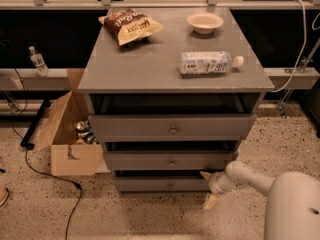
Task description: Open bottom drawer
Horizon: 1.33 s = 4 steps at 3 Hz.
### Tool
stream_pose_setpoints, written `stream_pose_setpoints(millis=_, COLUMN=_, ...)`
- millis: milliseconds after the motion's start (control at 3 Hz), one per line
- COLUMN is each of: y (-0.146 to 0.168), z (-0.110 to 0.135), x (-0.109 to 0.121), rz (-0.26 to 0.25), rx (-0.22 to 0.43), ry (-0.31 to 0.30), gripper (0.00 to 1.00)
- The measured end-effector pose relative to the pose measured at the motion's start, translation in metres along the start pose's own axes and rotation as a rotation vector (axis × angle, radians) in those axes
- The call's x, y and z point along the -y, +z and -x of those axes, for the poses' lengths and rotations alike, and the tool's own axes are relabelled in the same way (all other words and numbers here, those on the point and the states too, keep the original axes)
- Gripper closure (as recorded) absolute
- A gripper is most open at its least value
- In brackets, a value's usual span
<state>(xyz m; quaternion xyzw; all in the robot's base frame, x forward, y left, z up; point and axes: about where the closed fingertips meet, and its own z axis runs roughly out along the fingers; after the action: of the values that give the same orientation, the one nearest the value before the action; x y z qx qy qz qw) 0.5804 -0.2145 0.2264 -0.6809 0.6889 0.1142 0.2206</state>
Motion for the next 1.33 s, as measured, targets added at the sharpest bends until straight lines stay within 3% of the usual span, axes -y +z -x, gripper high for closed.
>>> stream_pose_setpoints(millis=333, y=0.020, z=-0.014, x=0.009, rz=-0.013, rx=-0.087, ry=0.008, gripper=0.00)
stream_pose_setpoints(millis=667, y=0.035, z=-0.025, x=0.025, rz=-0.084, rx=-0.146, ry=0.044, gripper=0.00)
stream_pose_setpoints(millis=1000, y=0.039, z=-0.031, x=0.035, rz=-0.124, rx=-0.154, ry=0.070, gripper=0.00)
stream_pose_setpoints(millis=1333, y=0.047, z=-0.029, x=0.043, rz=-0.126, rx=-0.134, ry=0.075, gripper=0.09)
